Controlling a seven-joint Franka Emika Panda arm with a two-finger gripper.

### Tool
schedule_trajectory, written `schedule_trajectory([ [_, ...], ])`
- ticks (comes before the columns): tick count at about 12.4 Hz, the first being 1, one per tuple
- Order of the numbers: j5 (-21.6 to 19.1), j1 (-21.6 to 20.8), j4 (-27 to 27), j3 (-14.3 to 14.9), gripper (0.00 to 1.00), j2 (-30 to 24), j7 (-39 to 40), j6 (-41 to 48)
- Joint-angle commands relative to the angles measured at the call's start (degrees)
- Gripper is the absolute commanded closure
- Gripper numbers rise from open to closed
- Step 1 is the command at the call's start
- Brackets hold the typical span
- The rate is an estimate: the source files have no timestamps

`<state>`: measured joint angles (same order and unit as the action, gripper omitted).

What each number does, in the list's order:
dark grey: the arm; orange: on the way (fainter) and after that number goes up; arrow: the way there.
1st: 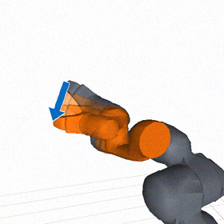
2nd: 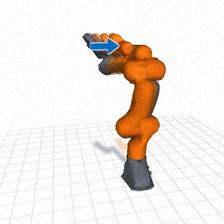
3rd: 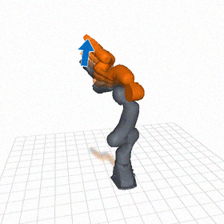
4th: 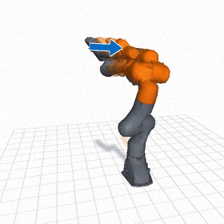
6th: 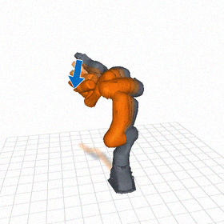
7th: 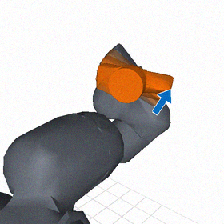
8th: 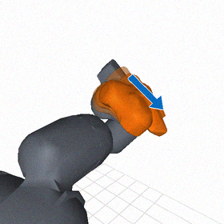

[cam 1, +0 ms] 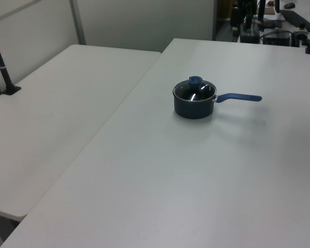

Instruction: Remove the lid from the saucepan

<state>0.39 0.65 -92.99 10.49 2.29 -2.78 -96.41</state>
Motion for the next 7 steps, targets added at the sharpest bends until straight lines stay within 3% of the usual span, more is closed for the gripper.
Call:
schedule_trajectory([
  [1, -0.2, -0.3, -1.1, -0.8, 0.0, -1.5, 0.8, 2.4],
  [7, -0.2, -0.6, -1.1, -0.8, 0.0, -1.1, 0.9, 2.0],
])
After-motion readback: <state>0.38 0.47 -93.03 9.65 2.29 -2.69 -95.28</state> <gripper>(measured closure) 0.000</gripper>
